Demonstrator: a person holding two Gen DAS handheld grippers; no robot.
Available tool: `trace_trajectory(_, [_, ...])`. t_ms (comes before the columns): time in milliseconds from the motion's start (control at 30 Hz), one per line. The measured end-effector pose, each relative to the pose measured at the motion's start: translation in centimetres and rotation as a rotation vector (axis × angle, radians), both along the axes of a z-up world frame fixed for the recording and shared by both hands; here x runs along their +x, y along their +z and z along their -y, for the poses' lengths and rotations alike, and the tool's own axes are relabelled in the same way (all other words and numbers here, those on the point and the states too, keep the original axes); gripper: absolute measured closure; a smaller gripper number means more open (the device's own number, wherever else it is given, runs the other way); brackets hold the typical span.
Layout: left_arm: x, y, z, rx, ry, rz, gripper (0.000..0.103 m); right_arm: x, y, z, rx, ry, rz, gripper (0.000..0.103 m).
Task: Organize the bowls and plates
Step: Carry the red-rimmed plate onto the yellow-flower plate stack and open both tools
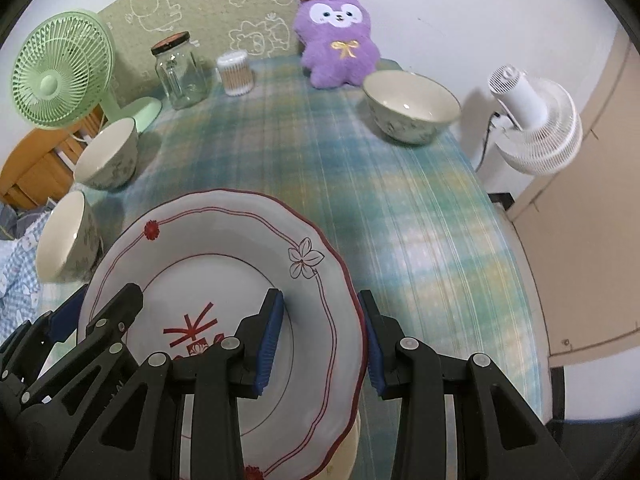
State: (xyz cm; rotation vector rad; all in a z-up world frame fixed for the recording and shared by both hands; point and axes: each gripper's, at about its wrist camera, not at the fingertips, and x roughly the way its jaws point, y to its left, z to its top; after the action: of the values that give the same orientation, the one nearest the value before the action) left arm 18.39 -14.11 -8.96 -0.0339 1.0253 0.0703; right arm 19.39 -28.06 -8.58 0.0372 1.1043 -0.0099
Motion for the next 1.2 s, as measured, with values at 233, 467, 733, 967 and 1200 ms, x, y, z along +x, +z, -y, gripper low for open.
trace_trajectory(233, [-2.7, -0.9, 0.6, -0.018, -0.038, -0.029, 0.059, -3.3, -0.8, 0.5, -0.03, -0.033, -0.022, 0.062])
trace_trajectory(467, [-4.5, -2.4, 1.0, -0.022, -0.069, -0.066, 0.059, -5.4, -1.8, 1.0, -0.05, -0.056, -0.047, 0.062])
trace_trajectory(733, [-5.2, -3.9, 1.5, -0.002, -0.083, -0.1, 0.059, -6.4, -2.9, 1.0, -0.066, -0.066, -0.063, 0.062])
trace_trajectory(967, [-5.4, -4.4, 1.3, 0.001, -0.066, -0.106, 0.059, -6.2, -3.1, 0.5, -0.098, -0.045, -0.048, 0.062])
trace_trajectory(1200, [-5.4, -4.5, 1.2, 0.013, -0.063, -0.105, 0.059, -6.0, -3.2, 0.5, -0.091, -0.036, -0.059, 0.062])
